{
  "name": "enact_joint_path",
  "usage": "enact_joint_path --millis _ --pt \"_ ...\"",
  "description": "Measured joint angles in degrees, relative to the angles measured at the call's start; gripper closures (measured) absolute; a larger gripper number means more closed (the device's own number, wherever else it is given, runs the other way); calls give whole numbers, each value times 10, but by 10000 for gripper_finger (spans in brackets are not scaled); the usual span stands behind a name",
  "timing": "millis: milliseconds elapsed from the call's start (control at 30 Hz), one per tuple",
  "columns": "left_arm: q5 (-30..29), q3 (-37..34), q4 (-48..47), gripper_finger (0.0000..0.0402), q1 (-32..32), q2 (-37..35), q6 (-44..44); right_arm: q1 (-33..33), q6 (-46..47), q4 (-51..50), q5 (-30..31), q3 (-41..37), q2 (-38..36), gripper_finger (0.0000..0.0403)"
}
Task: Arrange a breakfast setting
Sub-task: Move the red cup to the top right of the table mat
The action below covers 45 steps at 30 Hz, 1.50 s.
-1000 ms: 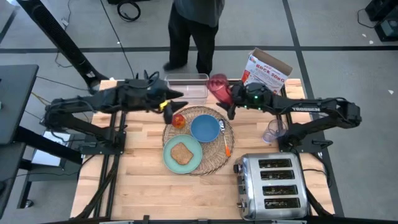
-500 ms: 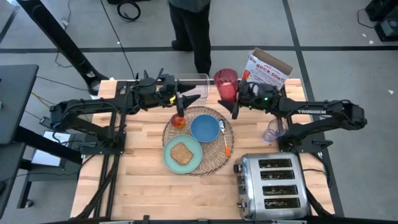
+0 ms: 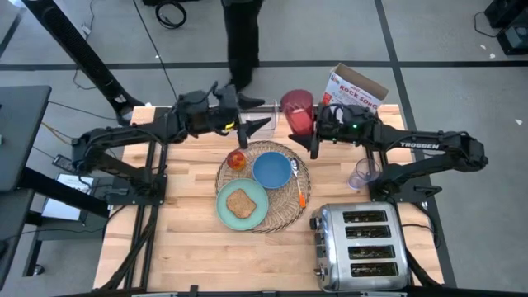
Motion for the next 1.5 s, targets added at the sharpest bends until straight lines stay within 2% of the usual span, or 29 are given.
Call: enact_joint_path --millis 100,167,367,667,900,1033,1200,1267,1333,1500 --pt "0 72 -122 121 -7 16 52 3 -20 -42 -5 26 6 83" --pt "0 102 -156 125 -11 24 67 5 -34 -33 -5 36 7 83" --pt "-2 132 -152 141 -26 50 111 9 -108 -31 12 37 16 83" --pt "-24 132 -165 184 -28 66 148 5 -44 -18 -40 37 69 83" --pt "-29 133 -196 228 -24 68 154 6 -18 -3 -51 35 85 83" --pt "-56 142 -205 234 -25 63 153 2 2 8 -31 34 78 83" --pt "-96 172 -246 228 -26 15 144 -12 1 35 -30 37 50 83" --pt "-83 166 -258 225 -11 1 101 -21 1 36 -25 37 44 83" --pt "-45 139 -267 224 9 -5 61 -29 -5 42 -9 36 43 83" --pt "-8 43 -212 224 28 0 4 -43 -26 103 44 -16 69 84"
